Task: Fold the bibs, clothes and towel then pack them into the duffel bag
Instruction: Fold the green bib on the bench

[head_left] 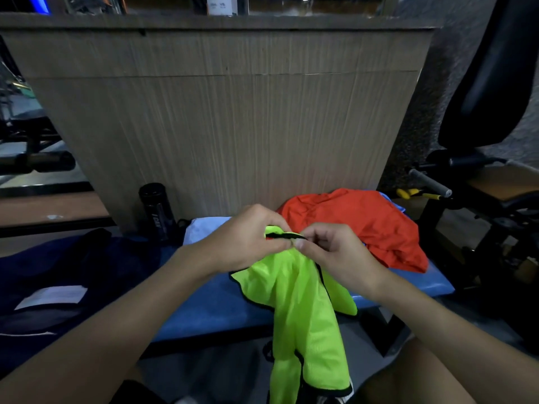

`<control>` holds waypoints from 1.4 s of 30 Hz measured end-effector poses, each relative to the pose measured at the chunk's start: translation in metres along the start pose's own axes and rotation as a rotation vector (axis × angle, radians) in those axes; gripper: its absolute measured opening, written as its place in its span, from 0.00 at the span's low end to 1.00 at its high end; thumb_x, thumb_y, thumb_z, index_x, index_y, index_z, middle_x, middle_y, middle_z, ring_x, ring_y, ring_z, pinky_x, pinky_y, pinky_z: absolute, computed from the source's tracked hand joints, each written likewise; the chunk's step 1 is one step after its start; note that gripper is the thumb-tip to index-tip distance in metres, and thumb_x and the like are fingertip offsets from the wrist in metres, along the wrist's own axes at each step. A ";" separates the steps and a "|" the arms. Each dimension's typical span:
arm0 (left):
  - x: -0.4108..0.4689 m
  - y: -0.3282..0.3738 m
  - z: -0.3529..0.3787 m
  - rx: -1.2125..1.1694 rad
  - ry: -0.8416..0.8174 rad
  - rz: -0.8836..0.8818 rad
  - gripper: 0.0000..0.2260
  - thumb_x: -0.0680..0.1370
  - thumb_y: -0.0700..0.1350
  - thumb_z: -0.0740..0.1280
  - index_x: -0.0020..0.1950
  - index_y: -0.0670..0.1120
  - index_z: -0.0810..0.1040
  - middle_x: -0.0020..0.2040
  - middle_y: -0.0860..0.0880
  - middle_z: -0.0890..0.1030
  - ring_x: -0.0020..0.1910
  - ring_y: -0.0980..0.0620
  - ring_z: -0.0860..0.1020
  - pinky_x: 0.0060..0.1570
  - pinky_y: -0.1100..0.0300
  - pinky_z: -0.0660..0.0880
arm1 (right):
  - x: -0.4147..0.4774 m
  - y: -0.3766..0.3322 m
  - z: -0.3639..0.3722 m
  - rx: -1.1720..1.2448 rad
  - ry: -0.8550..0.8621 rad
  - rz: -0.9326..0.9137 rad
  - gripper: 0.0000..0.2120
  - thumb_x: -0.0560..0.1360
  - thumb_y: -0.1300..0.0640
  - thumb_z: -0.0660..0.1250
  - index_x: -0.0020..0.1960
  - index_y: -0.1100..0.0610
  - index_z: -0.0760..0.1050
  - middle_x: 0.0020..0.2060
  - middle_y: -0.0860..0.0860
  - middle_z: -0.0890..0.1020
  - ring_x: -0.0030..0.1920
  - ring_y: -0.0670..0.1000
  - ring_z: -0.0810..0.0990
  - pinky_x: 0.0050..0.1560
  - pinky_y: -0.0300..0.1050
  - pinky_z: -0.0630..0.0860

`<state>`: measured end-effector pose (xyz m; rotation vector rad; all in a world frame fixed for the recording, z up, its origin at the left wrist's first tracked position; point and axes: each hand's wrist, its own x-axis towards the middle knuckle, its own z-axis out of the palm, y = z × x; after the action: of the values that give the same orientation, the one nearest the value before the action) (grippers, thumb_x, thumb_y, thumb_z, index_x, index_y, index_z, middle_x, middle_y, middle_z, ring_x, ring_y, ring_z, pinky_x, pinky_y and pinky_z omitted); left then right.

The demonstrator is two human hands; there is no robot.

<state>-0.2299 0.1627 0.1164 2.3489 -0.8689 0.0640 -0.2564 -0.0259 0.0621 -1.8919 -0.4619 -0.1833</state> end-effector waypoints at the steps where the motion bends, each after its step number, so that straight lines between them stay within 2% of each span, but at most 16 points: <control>1: 0.002 -0.002 -0.003 -0.027 0.003 0.003 0.02 0.75 0.42 0.74 0.47 0.45 0.85 0.30 0.65 0.78 0.32 0.69 0.75 0.34 0.74 0.67 | 0.000 0.002 -0.001 -0.001 -0.002 0.006 0.08 0.77 0.62 0.68 0.39 0.57 0.77 0.32 0.48 0.73 0.35 0.43 0.70 0.37 0.39 0.68; 3: 0.004 -0.009 -0.012 -0.036 0.015 -0.013 0.02 0.75 0.41 0.74 0.47 0.45 0.86 0.33 0.61 0.80 0.33 0.68 0.76 0.36 0.73 0.67 | -0.001 0.009 -0.004 -0.021 -0.009 0.035 0.08 0.77 0.61 0.69 0.40 0.56 0.77 0.33 0.50 0.75 0.36 0.44 0.71 0.38 0.44 0.70; 7: 0.007 -0.027 -0.037 -0.037 0.093 -0.067 0.02 0.74 0.41 0.75 0.46 0.48 0.85 0.40 0.57 0.83 0.38 0.67 0.78 0.41 0.71 0.71 | -0.004 0.022 -0.014 -0.146 0.027 0.096 0.06 0.76 0.55 0.66 0.42 0.56 0.78 0.37 0.59 0.81 0.37 0.48 0.74 0.42 0.60 0.74; 10: 0.005 -0.035 -0.047 -0.004 0.090 -0.069 0.04 0.75 0.42 0.75 0.47 0.50 0.84 0.44 0.59 0.83 0.44 0.68 0.79 0.46 0.74 0.69 | -0.001 0.015 -0.017 -0.123 0.066 0.076 0.09 0.79 0.61 0.65 0.41 0.58 0.76 0.32 0.53 0.76 0.35 0.46 0.71 0.37 0.52 0.70; 13: 0.003 -0.032 -0.036 -0.014 0.080 -0.024 0.10 0.73 0.43 0.76 0.54 0.46 0.84 0.50 0.57 0.82 0.51 0.67 0.78 0.51 0.74 0.69 | 0.009 0.001 -0.013 0.012 0.095 0.055 0.11 0.79 0.60 0.65 0.41 0.64 0.76 0.33 0.52 0.76 0.36 0.48 0.70 0.38 0.46 0.67; 15: 0.001 -0.024 -0.024 -0.087 0.084 0.030 0.16 0.70 0.43 0.79 0.57 0.45 0.83 0.54 0.52 0.82 0.54 0.63 0.78 0.54 0.73 0.71 | 0.016 -0.010 -0.008 0.086 0.110 0.063 0.10 0.79 0.61 0.66 0.40 0.62 0.77 0.33 0.52 0.78 0.36 0.45 0.73 0.38 0.41 0.69; 17: -0.001 -0.012 -0.011 -0.201 0.063 0.026 0.21 0.68 0.45 0.80 0.60 0.48 0.82 0.56 0.53 0.81 0.56 0.63 0.78 0.55 0.71 0.73 | 0.021 -0.019 -0.002 0.147 0.140 0.089 0.10 0.78 0.63 0.67 0.38 0.59 0.78 0.32 0.51 0.78 0.33 0.42 0.72 0.34 0.37 0.68; 20: -0.004 -0.001 0.008 -0.309 0.110 -0.036 0.22 0.66 0.46 0.81 0.57 0.50 0.78 0.50 0.53 0.81 0.52 0.64 0.78 0.53 0.71 0.73 | 0.026 -0.025 0.001 0.199 0.259 0.135 0.09 0.76 0.63 0.69 0.37 0.61 0.78 0.33 0.56 0.78 0.33 0.47 0.71 0.35 0.41 0.67; 22: -0.007 -0.001 0.014 -0.343 0.173 -0.074 0.20 0.66 0.49 0.81 0.50 0.50 0.75 0.45 0.50 0.81 0.47 0.59 0.78 0.48 0.65 0.75 | 0.028 -0.027 -0.001 0.226 0.357 0.179 0.11 0.76 0.62 0.70 0.35 0.61 0.77 0.31 0.55 0.74 0.32 0.49 0.67 0.34 0.44 0.64; 25: -0.009 0.000 0.020 -0.345 0.141 -0.090 0.11 0.67 0.51 0.80 0.42 0.50 0.81 0.40 0.53 0.83 0.41 0.61 0.78 0.47 0.62 0.74 | 0.029 -0.028 -0.007 0.257 0.449 0.232 0.15 0.76 0.60 0.70 0.32 0.57 0.74 0.26 0.50 0.70 0.28 0.46 0.65 0.32 0.42 0.65; 30: -0.007 0.003 0.028 -0.327 0.138 -0.140 0.07 0.68 0.50 0.79 0.38 0.51 0.83 0.35 0.64 0.81 0.41 0.66 0.77 0.46 0.72 0.69 | 0.030 -0.027 -0.005 0.267 0.491 0.262 0.14 0.76 0.58 0.71 0.33 0.57 0.74 0.30 0.54 0.70 0.33 0.52 0.66 0.35 0.46 0.65; 32: -0.005 0.002 0.029 -0.317 0.149 -0.148 0.06 0.69 0.49 0.79 0.39 0.51 0.83 0.34 0.65 0.80 0.40 0.68 0.77 0.45 0.75 0.67 | 0.031 -0.026 -0.007 0.283 0.520 0.285 0.15 0.76 0.58 0.71 0.32 0.56 0.73 0.28 0.52 0.69 0.30 0.50 0.65 0.33 0.45 0.65; 34: -0.005 0.003 0.030 -0.319 0.143 -0.151 0.06 0.70 0.48 0.79 0.40 0.49 0.85 0.34 0.63 0.80 0.39 0.67 0.77 0.44 0.75 0.68 | 0.032 -0.024 -0.009 0.322 0.543 0.321 0.19 0.76 0.58 0.71 0.28 0.54 0.71 0.23 0.48 0.68 0.26 0.48 0.64 0.31 0.43 0.64; 36: -0.005 0.004 0.031 -0.329 0.132 -0.160 0.06 0.70 0.49 0.79 0.40 0.48 0.85 0.34 0.61 0.80 0.38 0.67 0.77 0.42 0.73 0.68 | 0.033 -0.022 -0.011 0.346 0.561 0.338 0.21 0.75 0.57 0.72 0.25 0.52 0.71 0.24 0.49 0.67 0.28 0.50 0.64 0.33 0.47 0.64; 39: -0.005 0.007 0.033 -0.345 0.113 -0.174 0.06 0.70 0.48 0.78 0.40 0.48 0.85 0.32 0.63 0.79 0.36 0.68 0.76 0.39 0.74 0.66 | 0.034 -0.020 -0.012 0.362 0.602 0.346 0.19 0.74 0.56 0.72 0.28 0.53 0.71 0.27 0.52 0.67 0.32 0.53 0.63 0.38 0.50 0.64; 42: -0.004 0.009 0.036 -0.364 0.096 -0.184 0.05 0.72 0.47 0.77 0.41 0.48 0.85 0.28 0.66 0.77 0.32 0.69 0.74 0.35 0.75 0.65 | 0.035 -0.020 -0.013 0.381 0.605 0.348 0.18 0.75 0.57 0.72 0.29 0.54 0.70 0.27 0.52 0.67 0.32 0.54 0.63 0.37 0.50 0.64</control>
<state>-0.2447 0.1386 0.0912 2.0531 -0.5602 -0.0532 -0.2314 -0.0243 0.0958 -1.4209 0.2321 -0.3888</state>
